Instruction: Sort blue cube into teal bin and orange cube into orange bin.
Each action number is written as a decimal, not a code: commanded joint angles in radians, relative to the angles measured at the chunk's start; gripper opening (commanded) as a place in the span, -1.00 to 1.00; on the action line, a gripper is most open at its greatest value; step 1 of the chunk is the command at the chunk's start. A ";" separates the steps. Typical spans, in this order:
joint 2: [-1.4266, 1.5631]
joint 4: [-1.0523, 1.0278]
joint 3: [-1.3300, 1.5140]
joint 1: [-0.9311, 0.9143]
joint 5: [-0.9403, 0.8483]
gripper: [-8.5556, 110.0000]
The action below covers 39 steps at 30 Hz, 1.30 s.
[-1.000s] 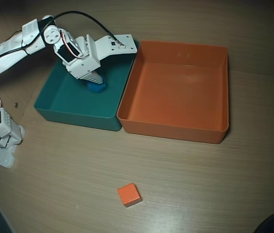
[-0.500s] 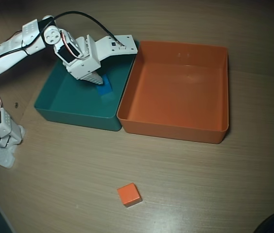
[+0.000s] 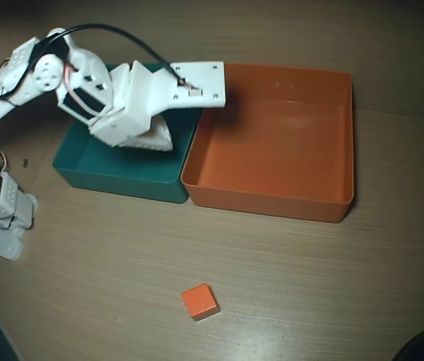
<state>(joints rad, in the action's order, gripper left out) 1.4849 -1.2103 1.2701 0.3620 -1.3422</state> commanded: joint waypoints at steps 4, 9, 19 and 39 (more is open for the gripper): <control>0.132 0.015 -0.067 -0.212 -0.014 -0.91; 0.149 0.015 -0.100 -0.327 -0.014 -0.91; 0.023 0.166 -0.245 -0.373 -0.152 -0.91; -0.187 0.198 -0.256 -0.526 -0.764 -0.62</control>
<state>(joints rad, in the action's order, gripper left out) 1.2870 -1.0278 1.0876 -0.1534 -2.1016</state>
